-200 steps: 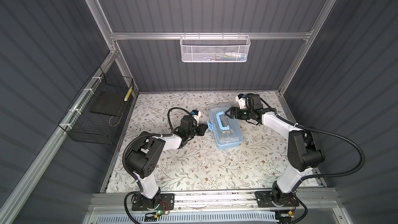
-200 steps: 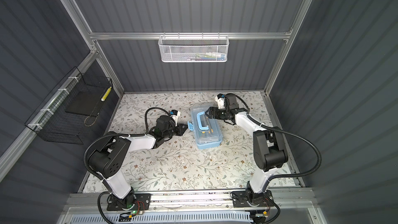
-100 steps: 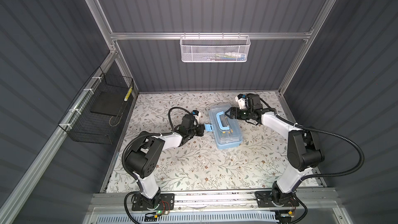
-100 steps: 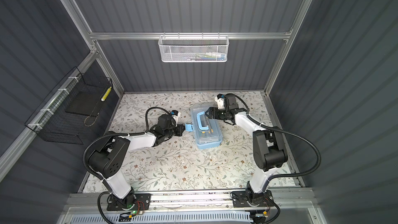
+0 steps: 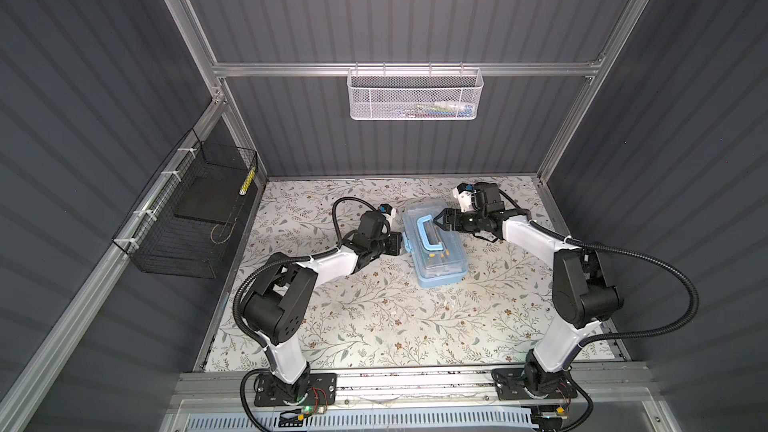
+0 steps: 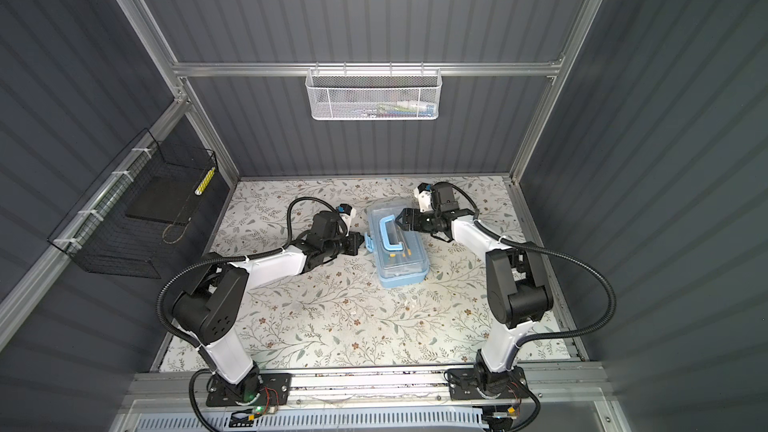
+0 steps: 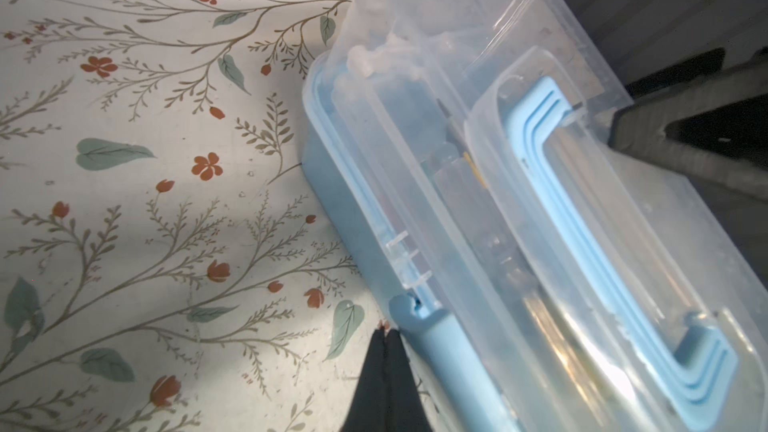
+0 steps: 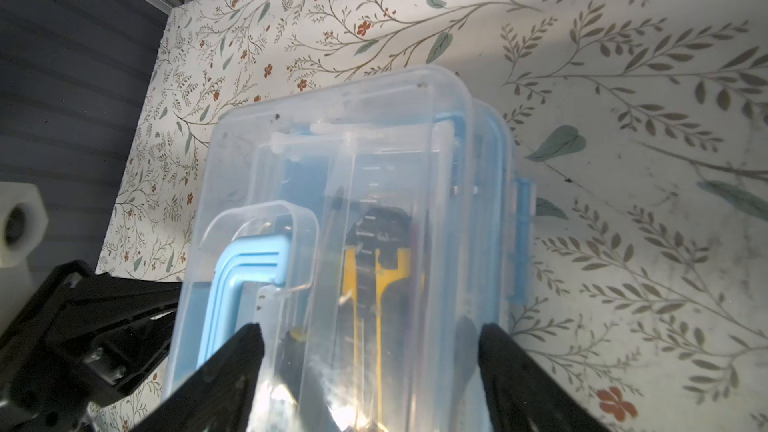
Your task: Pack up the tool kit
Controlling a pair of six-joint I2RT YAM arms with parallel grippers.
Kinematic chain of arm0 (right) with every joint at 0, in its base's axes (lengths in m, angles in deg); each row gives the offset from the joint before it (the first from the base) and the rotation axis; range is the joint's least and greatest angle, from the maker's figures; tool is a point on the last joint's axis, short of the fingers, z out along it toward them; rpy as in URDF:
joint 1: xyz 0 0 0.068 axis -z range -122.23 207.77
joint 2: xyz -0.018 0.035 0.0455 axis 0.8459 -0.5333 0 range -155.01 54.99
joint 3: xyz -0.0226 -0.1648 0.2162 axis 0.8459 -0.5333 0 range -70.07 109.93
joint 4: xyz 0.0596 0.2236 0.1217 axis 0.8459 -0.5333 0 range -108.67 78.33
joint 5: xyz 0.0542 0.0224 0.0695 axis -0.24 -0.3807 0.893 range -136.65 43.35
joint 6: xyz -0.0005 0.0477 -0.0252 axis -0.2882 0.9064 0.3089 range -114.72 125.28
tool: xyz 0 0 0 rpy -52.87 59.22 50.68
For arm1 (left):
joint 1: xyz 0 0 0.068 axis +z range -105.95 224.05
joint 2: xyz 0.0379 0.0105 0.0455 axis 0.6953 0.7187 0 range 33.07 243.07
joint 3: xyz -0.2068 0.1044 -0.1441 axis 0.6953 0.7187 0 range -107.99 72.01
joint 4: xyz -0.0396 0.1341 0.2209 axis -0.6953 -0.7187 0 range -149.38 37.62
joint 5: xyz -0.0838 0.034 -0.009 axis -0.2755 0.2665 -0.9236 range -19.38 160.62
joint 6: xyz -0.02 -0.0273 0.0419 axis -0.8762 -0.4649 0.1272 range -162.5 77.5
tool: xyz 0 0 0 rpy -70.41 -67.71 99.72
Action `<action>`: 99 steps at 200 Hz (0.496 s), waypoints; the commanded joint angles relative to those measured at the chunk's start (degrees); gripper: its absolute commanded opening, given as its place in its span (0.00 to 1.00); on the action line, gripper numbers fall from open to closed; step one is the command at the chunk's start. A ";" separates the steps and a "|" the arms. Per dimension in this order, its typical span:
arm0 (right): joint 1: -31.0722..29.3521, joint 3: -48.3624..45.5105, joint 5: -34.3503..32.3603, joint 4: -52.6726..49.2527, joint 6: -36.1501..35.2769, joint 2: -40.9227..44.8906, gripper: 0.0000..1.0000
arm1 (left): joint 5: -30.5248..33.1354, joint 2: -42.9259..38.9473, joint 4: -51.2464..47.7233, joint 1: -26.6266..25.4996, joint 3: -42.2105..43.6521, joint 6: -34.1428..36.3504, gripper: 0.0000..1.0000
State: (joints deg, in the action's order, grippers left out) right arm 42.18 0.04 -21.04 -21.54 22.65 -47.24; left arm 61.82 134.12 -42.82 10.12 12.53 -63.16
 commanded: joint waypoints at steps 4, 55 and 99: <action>-2.55 -0.37 3.86 -4.90 -0.48 -1.87 0.83 | 3.84 1.57 -8.70 -1.26 -4.92 2.19 0.00; -2.84 -0.41 3.75 -4.83 -0.58 -1.90 0.83 | 5.49 0.06 -10.74 -1.74 -4.69 2.65 0.04; -2.86 -0.58 3.93 -4.72 -0.58 -1.92 0.83 | -5.14 0.09 4.54 -1.68 2.55 -4.76 0.17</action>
State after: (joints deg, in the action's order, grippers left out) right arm 40.38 0.12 -19.36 -21.75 22.58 -47.49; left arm 64.78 134.54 -46.16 9.25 11.68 -63.32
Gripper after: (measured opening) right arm 0.826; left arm 0.120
